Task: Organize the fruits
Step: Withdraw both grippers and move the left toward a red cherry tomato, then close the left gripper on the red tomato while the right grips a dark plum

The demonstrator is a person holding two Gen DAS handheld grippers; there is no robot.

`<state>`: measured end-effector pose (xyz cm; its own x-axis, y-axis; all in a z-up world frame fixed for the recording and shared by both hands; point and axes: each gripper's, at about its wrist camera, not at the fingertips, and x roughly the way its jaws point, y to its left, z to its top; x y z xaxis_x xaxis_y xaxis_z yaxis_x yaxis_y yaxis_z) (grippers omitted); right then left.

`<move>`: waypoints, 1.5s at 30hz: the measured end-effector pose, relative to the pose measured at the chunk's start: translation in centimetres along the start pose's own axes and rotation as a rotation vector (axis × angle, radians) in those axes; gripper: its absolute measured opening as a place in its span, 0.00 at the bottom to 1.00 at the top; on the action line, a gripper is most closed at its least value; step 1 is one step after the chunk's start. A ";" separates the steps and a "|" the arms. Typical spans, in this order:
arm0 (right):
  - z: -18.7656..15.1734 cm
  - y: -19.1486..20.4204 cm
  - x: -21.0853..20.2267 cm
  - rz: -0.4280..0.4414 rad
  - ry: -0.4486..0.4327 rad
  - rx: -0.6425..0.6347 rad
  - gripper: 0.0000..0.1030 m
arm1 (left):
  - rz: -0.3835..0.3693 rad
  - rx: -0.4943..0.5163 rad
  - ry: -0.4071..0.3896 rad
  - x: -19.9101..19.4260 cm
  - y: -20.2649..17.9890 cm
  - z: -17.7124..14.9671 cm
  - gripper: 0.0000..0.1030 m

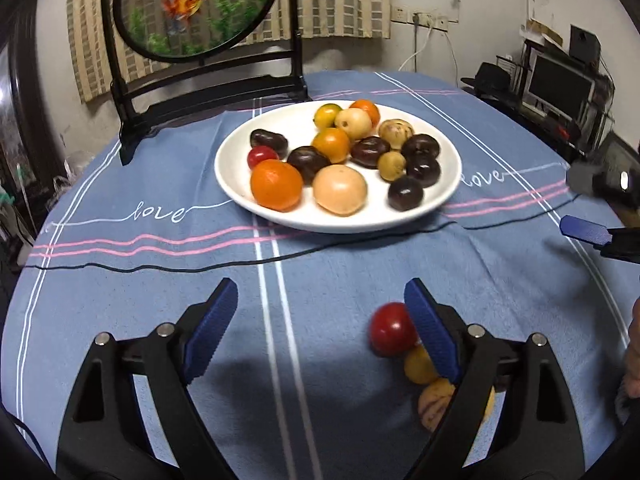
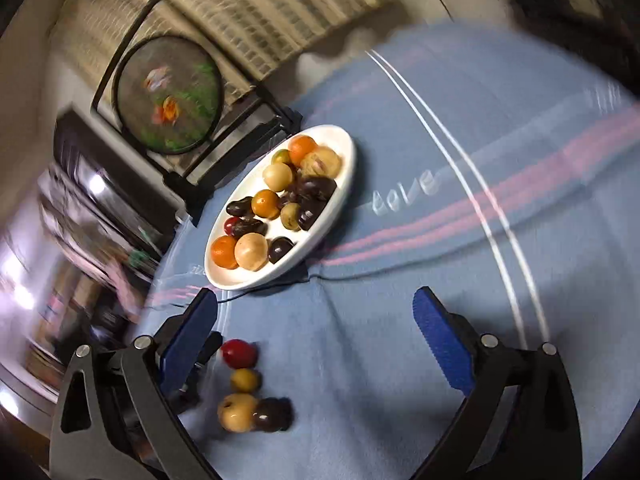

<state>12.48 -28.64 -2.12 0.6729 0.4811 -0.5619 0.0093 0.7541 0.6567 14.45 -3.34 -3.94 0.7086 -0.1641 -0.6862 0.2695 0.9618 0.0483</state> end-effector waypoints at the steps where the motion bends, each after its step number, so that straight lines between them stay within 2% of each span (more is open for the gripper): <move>1: 0.2 -0.5 -0.3 0.017 -0.011 0.030 0.96 | -0.002 0.007 -0.003 -0.1 -0.2 -0.1 0.85; 4: 0.4 -0.7 -0.6 -0.010 -0.038 0.029 0.96 | 0.004 0.032 0.014 0.3 -0.9 -0.5 0.85; 8: 0.2 -0.5 -0.2 0.000 -0.007 0.024 0.96 | -0.002 0.036 0.037 0.9 -1.1 -0.6 0.88; 18: 0.1 -0.5 -0.1 -0.013 0.000 0.020 0.96 | -0.005 0.025 0.047 1.3 -0.8 -0.7 0.92; 37: -0.3 0.0 0.4 -0.057 0.010 -0.033 0.96 | -0.015 0.024 0.054 1.5 -0.8 -0.8 0.90; 40: -0.6 0.2 0.4 -0.059 0.016 -0.048 0.96 | -0.058 0.021 0.059 1.6 -0.8 -0.9 0.81; 42: -1.0 0.6 0.5 -0.058 0.028 -0.072 0.96 | -0.105 0.004 0.079 1.8 -0.6 -1.0 0.57; 43: -1.3 0.8 0.5 -0.057 0.037 -0.096 0.96 | -0.125 -0.005 0.092 1.9 -0.4 -1.1 0.48; 44: -1.6 1.1 0.6 -0.058 0.044 -0.117 0.96 | -0.155 -0.021 0.109 2.1 -0.1 -1.2 0.30; 45: -1.9 1.4 0.6 -0.062 0.050 -0.139 0.96 | -0.165 -0.030 0.115 2.1 0.0 -1.3 0.29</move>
<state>11.54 -26.42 -2.46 0.6364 0.4509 -0.6258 -0.0550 0.8358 0.5463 15.08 -3.38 -6.37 0.5765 -0.2954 -0.7618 0.3553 0.9302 -0.0919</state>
